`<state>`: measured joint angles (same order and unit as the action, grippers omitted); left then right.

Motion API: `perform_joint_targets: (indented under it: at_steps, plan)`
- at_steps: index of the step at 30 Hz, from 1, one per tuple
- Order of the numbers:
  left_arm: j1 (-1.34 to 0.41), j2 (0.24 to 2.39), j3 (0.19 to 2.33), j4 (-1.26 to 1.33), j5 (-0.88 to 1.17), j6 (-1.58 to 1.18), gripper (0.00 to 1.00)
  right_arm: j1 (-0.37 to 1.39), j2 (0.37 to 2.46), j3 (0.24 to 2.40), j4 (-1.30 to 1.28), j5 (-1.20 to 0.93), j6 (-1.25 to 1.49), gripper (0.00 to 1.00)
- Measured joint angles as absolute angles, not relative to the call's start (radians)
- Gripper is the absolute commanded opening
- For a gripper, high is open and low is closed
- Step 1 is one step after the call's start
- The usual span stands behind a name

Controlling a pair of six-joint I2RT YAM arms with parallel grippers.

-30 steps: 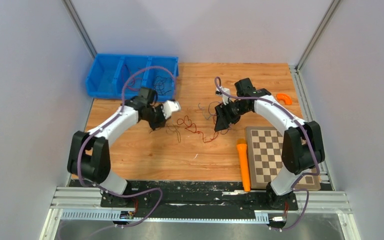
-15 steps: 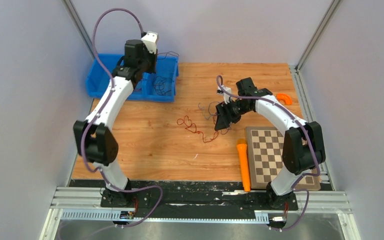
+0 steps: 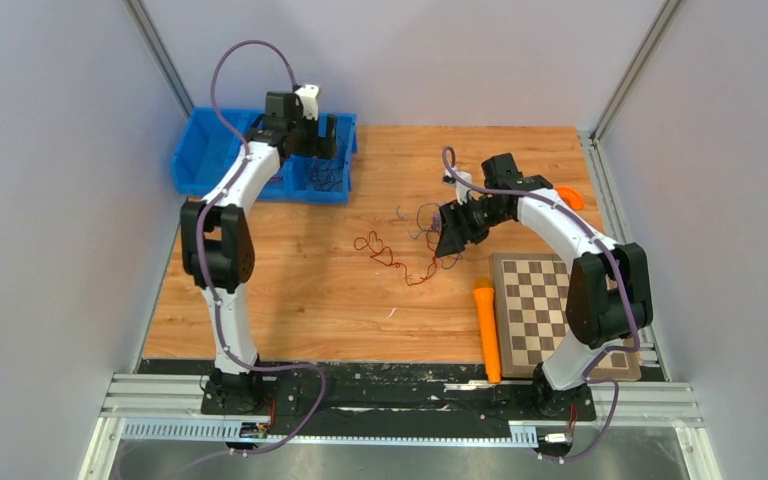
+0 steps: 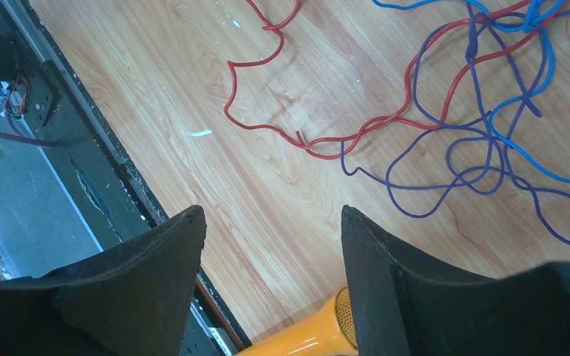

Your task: Untangle the cables

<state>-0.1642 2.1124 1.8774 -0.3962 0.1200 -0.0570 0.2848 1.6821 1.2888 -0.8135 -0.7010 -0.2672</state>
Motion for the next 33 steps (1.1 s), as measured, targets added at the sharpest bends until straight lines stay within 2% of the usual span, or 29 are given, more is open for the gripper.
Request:
perform_joint_targets:
  at_steps: [4, 8, 11, 16, 26, 28, 30, 31, 32, 33]
  plan:
    - [-0.146, 1.814, 1.613, -0.361, 0.377, 0.035, 1.00, 0.282, 1.682, 1.281, -0.813, -0.713, -0.264, 0.67]
    - [-0.212, 1.493, 1.360, -0.327, 0.506, 0.095, 1.00, 0.246, 1.682, 1.276, -0.818, -0.743, -0.245, 0.66]
    - [-0.313, 1.421, 1.251, -0.274, 0.550, 0.076, 1.00, 0.175, 1.681, 1.276, -0.819, -0.745, -0.229, 0.66]
    - [-0.484, 1.486, 1.031, -0.221, 0.507, 0.007, 1.00, 0.094, 1.681, 1.276, -0.819, -0.714, -0.215, 0.66]
    - [-0.645, 1.796, 1.093, -0.189, 0.321, -0.017, 1.00, 0.104, 1.768, 1.295, -0.811, -0.696, -0.191, 0.65]
    - [-0.660, 1.852, 1.114, -0.181, 0.270, -0.004, 0.95, 0.104, 1.783, 1.297, -0.811, -0.696, -0.186, 0.65]
    - [-0.670, 1.879, 1.159, -0.179, 0.232, -0.007, 0.82, 0.104, 1.787, 1.297, -0.811, -0.693, -0.184, 0.65]
    - [-0.674, 1.897, 1.174, -0.176, 0.210, -0.007, 0.67, 0.104, 1.787, 1.298, -0.810, -0.693, -0.184, 0.65]
    - [-0.675, 1.908, 1.181, -0.170, 0.193, -0.004, 0.58, 0.104, 1.787, 1.299, -0.810, -0.692, -0.184, 0.64]
    - [-0.676, 1.911, 1.187, -0.172, 0.177, -0.008, 0.37, 0.104, 1.787, 1.299, -0.808, -0.690, -0.184, 0.64]
